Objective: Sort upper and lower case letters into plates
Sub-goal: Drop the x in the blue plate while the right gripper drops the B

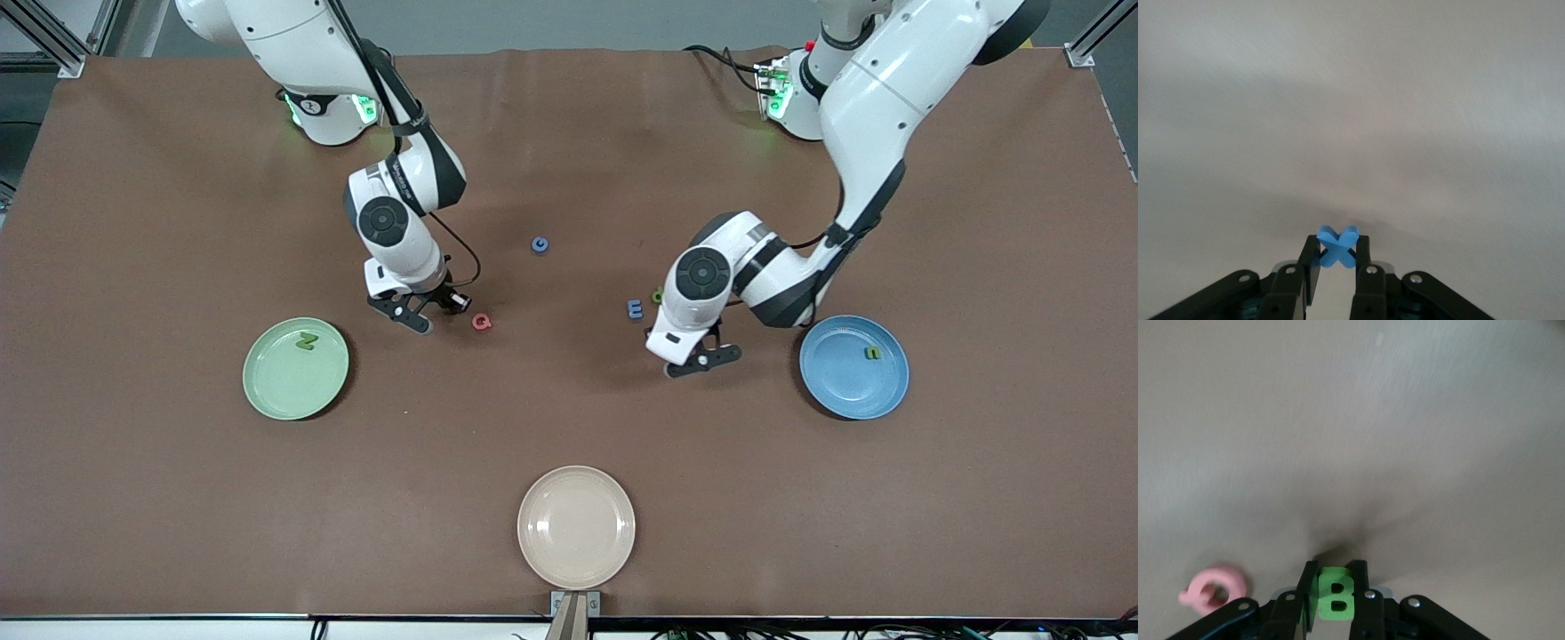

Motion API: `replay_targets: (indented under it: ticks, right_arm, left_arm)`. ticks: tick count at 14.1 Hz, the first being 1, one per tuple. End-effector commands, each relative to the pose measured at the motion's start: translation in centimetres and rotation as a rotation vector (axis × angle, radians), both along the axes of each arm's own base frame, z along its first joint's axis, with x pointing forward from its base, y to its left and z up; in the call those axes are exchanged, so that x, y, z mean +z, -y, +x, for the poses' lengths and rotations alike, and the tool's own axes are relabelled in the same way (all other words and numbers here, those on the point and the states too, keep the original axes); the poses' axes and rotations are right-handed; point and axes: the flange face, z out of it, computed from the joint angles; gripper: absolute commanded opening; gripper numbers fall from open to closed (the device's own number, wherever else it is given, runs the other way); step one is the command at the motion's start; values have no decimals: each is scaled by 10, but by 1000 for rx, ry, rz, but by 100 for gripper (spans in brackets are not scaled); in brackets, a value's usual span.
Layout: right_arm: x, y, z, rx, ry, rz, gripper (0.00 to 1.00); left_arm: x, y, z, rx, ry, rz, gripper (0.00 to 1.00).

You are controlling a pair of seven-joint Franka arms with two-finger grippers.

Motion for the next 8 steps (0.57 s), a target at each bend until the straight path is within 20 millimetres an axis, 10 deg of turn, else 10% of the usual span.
replay_targets:
  ticks: [1,8]
  right_arm:
    - [33,48,27,62,-17,25,0]
    - [40,185,86,240,-16,45,1]
  left_arm:
    - [42,-49,10,-46,29,55,2]
    - [33,-185,-1,-154,-35,57,2]
